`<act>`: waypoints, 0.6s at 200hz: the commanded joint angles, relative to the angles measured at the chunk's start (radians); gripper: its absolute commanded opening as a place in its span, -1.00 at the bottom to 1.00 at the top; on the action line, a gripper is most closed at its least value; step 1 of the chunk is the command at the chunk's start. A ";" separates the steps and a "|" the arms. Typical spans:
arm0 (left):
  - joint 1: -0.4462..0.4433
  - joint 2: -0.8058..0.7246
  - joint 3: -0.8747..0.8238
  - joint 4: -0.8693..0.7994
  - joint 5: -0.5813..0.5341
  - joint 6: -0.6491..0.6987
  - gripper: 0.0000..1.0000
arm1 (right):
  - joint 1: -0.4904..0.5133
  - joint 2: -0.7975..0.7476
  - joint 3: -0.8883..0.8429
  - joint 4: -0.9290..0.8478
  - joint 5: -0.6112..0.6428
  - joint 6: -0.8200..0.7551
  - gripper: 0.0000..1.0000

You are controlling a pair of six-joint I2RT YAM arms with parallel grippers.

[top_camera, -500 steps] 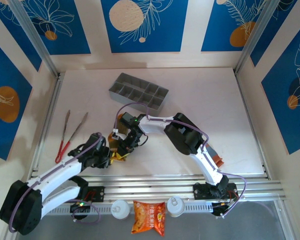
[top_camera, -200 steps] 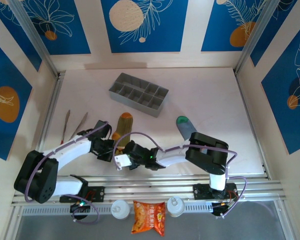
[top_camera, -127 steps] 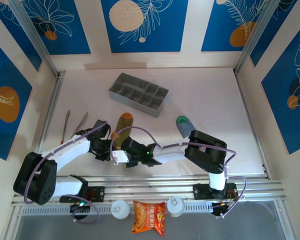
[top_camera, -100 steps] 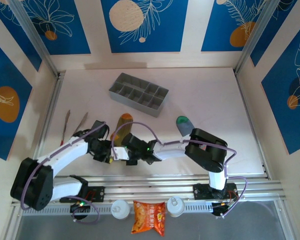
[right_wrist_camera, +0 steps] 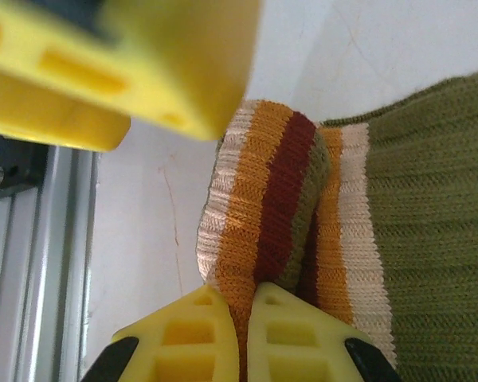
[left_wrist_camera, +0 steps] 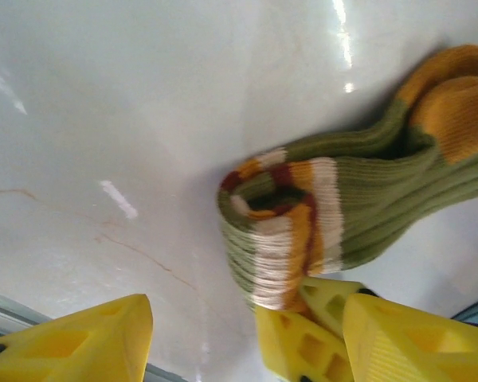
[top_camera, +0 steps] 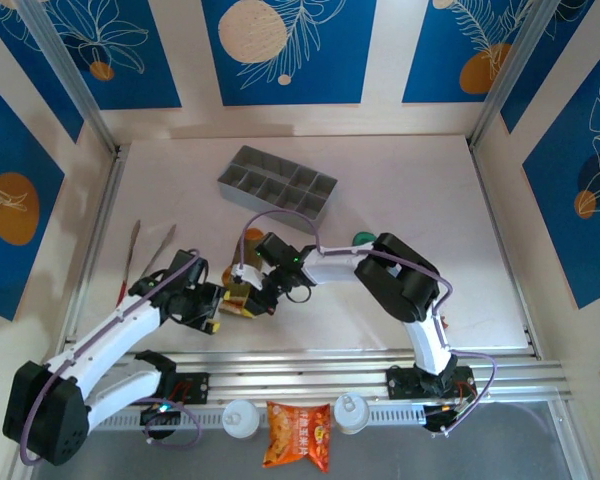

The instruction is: Roll the socks

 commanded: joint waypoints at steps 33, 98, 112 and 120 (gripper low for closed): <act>-0.058 0.038 -0.058 0.081 -0.002 -0.131 0.24 | -0.029 0.112 0.048 -0.254 -0.057 0.100 -1.00; -0.101 0.153 -0.103 0.253 -0.051 -0.154 -0.07 | -0.034 0.155 0.102 -0.295 -0.063 0.135 -1.00; -0.102 0.182 -0.105 0.259 -0.065 -0.152 -0.13 | -0.035 0.158 0.104 -0.295 -0.064 0.137 -1.00; -0.103 0.198 -0.109 0.257 -0.071 -0.152 -0.15 | -0.034 0.158 0.104 -0.297 -0.060 0.136 -1.00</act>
